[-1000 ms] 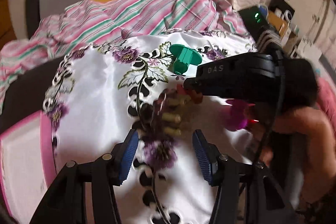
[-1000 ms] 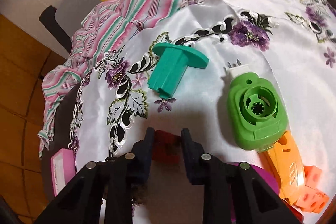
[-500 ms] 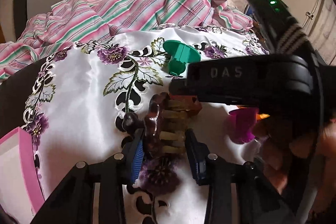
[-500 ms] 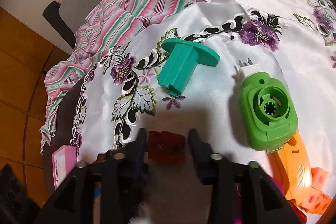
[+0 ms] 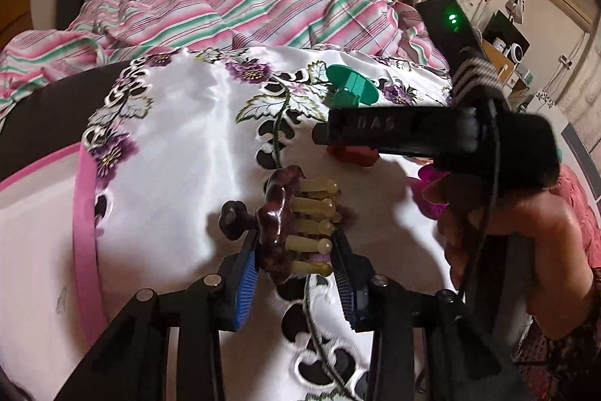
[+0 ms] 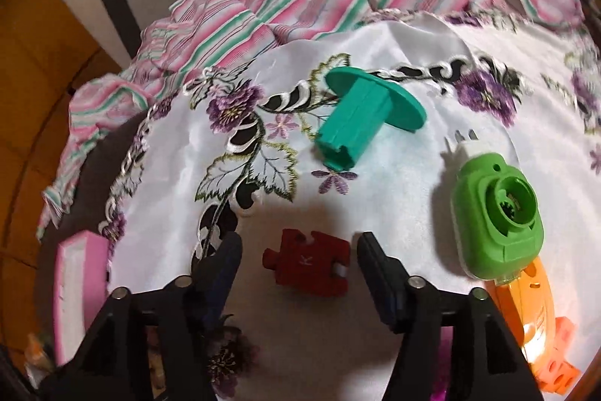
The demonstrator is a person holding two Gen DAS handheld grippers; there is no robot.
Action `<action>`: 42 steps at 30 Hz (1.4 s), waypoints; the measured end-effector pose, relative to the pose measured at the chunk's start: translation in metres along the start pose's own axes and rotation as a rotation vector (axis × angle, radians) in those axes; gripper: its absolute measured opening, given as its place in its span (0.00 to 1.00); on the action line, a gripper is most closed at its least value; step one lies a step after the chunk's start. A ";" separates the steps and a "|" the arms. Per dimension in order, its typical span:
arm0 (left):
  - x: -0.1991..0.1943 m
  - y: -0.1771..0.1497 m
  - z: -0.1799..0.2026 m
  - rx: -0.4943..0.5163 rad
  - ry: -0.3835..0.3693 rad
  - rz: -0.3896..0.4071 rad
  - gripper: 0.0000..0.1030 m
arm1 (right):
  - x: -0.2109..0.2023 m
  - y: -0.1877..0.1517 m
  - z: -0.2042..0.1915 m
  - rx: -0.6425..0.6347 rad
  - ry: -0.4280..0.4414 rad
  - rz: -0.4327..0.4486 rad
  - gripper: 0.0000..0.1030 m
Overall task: Organize rigid objects
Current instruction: 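Carry the comb clip into the tray and open the left tool while the right tool holds the puzzle piece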
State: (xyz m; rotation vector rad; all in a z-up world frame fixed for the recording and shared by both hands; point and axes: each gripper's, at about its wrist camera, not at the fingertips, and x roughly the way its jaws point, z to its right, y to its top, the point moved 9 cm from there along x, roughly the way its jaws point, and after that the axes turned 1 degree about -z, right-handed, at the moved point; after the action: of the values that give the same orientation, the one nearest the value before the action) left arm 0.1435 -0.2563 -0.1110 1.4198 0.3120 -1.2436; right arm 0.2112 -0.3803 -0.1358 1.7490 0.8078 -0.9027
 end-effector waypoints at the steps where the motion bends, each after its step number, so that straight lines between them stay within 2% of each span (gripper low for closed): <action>1: 0.000 -0.001 -0.001 -0.003 0.001 -0.001 0.36 | 0.001 -0.001 -0.002 -0.024 -0.019 0.001 0.64; 2: -0.002 -0.002 -0.002 -0.006 0.002 -0.001 0.36 | 0.002 -0.002 -0.004 -0.055 -0.049 0.001 0.63; 3: -0.004 -0.003 -0.003 -0.011 0.004 0.002 0.36 | 0.002 -0.003 -0.003 -0.071 -0.074 0.004 0.57; 4: -0.005 -0.003 -0.004 -0.014 0.004 0.002 0.36 | 0.003 -0.002 -0.001 -0.086 -0.103 0.005 0.47; 11: -0.018 -0.005 -0.013 -0.066 -0.013 0.023 0.36 | -0.004 0.000 0.009 0.018 -0.006 0.007 0.46; 18: -0.055 0.003 -0.039 -0.107 0.003 0.101 0.36 | -0.007 0.000 0.003 0.010 0.013 0.018 0.46; 26: -0.086 -0.003 -0.108 -0.205 0.099 0.157 0.36 | -0.016 0.001 -0.008 -0.010 0.029 0.052 0.46; 33: -0.093 -0.020 -0.180 -0.302 0.212 0.147 0.36 | -0.022 -0.001 -0.014 -0.014 0.031 0.074 0.46; 42: -0.083 -0.027 -0.233 -0.335 0.300 0.114 0.36 | -0.025 -0.005 -0.026 -0.046 0.032 0.091 0.46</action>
State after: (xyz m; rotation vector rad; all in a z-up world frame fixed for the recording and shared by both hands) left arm 0.2040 -0.0146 -0.1130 1.3089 0.6061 -0.8382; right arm 0.1995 -0.3569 -0.1101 1.7493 0.7579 -0.7909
